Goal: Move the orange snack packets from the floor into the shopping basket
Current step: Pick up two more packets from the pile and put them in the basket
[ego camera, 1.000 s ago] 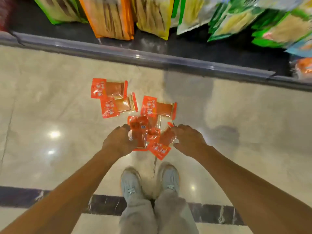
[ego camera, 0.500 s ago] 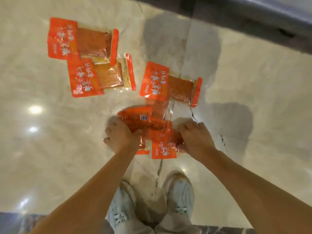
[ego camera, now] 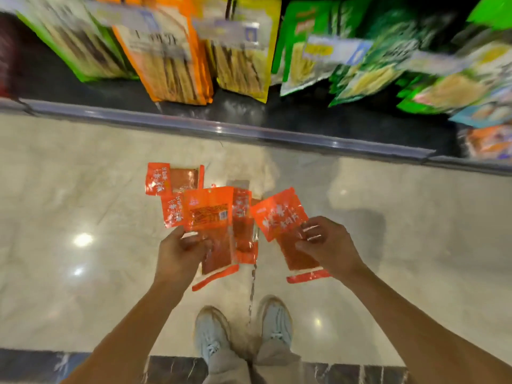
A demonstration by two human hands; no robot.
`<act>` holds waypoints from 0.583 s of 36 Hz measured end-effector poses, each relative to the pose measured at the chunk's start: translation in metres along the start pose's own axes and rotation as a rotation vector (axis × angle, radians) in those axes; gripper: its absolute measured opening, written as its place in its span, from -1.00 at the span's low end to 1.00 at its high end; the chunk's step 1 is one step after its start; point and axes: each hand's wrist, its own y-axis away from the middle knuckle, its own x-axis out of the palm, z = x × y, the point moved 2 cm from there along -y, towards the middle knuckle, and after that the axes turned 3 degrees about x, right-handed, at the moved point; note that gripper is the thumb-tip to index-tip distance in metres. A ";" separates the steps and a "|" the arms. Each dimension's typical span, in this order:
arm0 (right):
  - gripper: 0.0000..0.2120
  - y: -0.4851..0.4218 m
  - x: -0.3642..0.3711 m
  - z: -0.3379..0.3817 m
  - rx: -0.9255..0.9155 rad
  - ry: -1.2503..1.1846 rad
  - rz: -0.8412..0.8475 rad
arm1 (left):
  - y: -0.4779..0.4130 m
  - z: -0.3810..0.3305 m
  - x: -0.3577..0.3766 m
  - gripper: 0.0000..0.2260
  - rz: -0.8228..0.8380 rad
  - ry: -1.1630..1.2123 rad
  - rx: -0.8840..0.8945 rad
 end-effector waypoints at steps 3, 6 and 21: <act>-0.77 0.054 -0.067 0.075 -0.091 -0.168 -0.079 | 0.053 -0.084 -0.028 -0.76 -0.016 0.020 0.112; -0.77 0.117 -0.132 0.150 -0.176 -0.273 -0.146 | 0.113 -0.181 -0.055 -0.79 0.012 0.047 0.235; -0.74 0.469 -0.396 0.326 -0.582 -0.537 -0.558 | 0.441 -0.536 -0.127 -0.77 0.235 0.108 0.951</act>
